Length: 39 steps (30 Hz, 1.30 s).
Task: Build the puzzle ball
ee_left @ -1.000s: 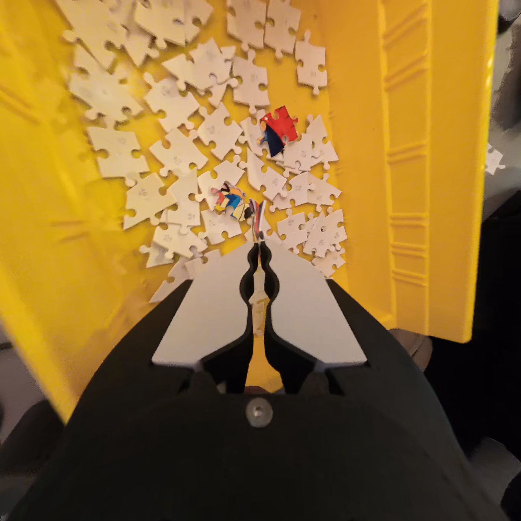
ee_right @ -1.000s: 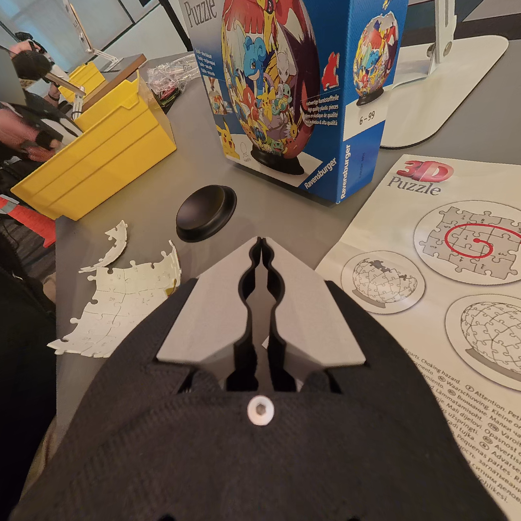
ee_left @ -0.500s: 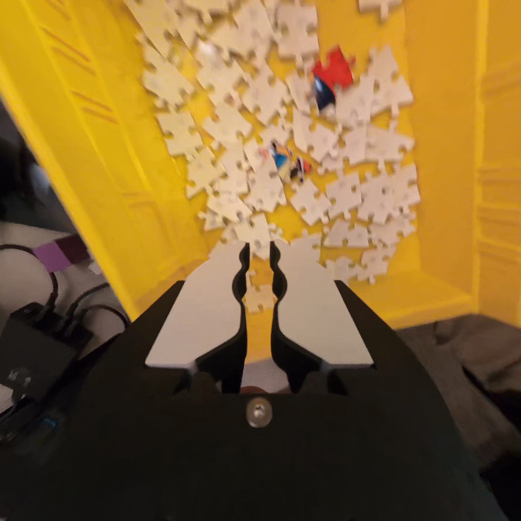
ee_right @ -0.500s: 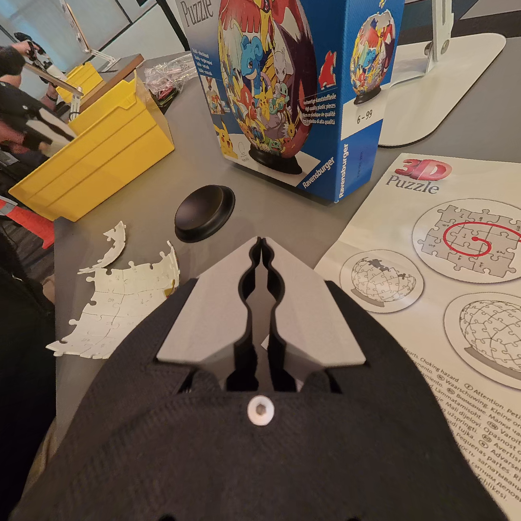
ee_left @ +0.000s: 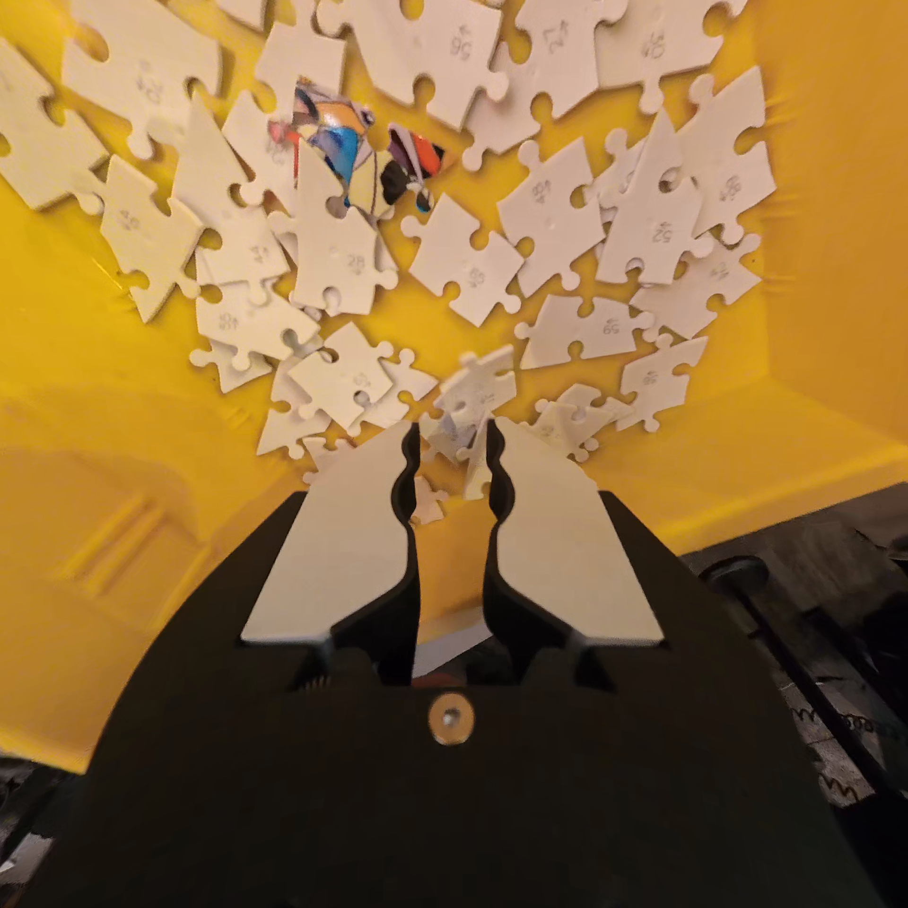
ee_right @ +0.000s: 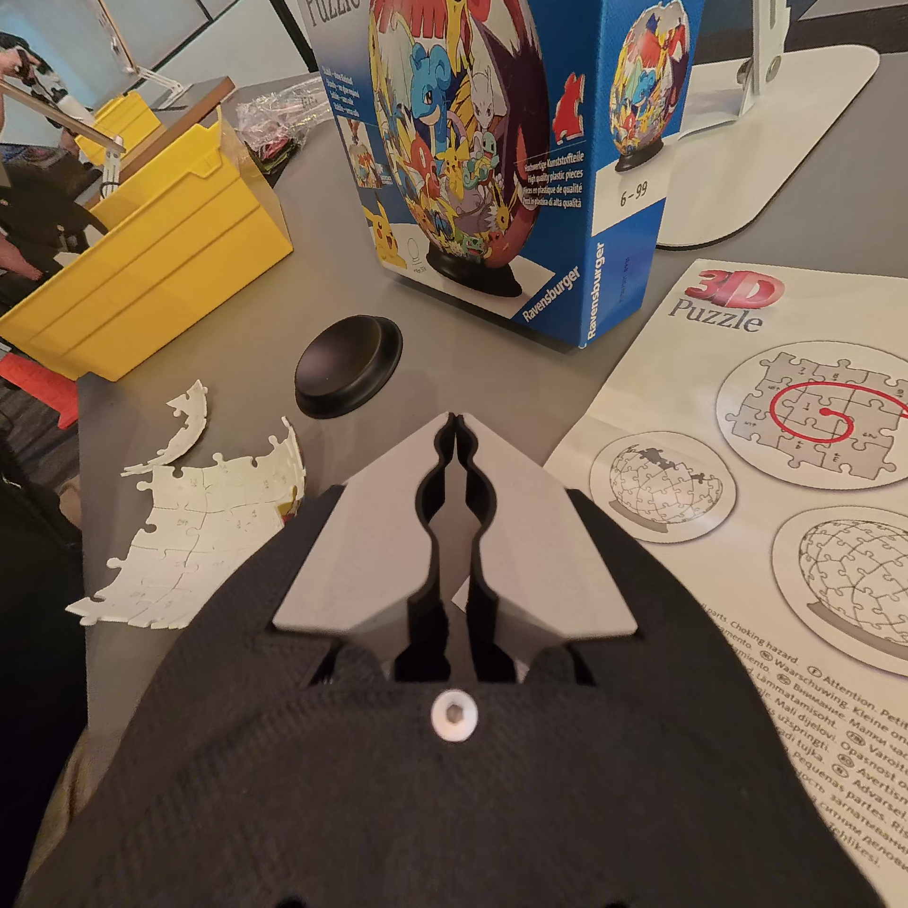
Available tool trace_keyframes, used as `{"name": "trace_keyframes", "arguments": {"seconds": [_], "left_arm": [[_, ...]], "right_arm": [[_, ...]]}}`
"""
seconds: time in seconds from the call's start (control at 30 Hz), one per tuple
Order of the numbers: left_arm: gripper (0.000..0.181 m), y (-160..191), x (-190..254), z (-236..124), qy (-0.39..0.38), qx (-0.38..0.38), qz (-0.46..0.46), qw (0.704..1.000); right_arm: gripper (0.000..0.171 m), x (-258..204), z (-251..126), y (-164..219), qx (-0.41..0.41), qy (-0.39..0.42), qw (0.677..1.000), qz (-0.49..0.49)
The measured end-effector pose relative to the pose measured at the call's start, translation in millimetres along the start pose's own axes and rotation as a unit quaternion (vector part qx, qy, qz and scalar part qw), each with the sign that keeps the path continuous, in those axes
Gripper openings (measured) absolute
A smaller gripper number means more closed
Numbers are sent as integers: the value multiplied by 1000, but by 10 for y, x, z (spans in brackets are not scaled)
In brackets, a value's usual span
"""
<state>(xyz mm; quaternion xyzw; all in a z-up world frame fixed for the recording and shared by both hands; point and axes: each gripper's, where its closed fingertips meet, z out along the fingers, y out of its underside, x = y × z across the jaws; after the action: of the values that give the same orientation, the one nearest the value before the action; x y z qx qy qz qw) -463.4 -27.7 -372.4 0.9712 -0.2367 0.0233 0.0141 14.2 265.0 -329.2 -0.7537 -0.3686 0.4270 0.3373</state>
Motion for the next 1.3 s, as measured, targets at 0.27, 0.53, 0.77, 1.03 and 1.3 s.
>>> {"name": "trace_keyframes", "arguments": {"seconds": [0.27, 0.53, 0.77, 1.03, 1.3], "left_arm": [[19, -181, -258, -101, -60, 55, -20, 996], [21, -112, -310, -184, -59, 71, -18, 996], [48, -68, 141, -3, 1, 10, 98, 995], [38, -98, -125, 20, -88, -23, 113, 990], [45, -169, -151, -166, -76, 45, 78, 993]], "right_arm": [[0, 23, 11, 8, -4, 8, 1000, 2], [0, 41, 35, 31, -14, 14, 1000, 3], [0, 49, 41, 37, -17, 16, 1000, 5], [0, 43, 31, 26, -12, 14, 1000, 5], [0, 40, 23, 18, -8, 10, 1000, 8]]}}
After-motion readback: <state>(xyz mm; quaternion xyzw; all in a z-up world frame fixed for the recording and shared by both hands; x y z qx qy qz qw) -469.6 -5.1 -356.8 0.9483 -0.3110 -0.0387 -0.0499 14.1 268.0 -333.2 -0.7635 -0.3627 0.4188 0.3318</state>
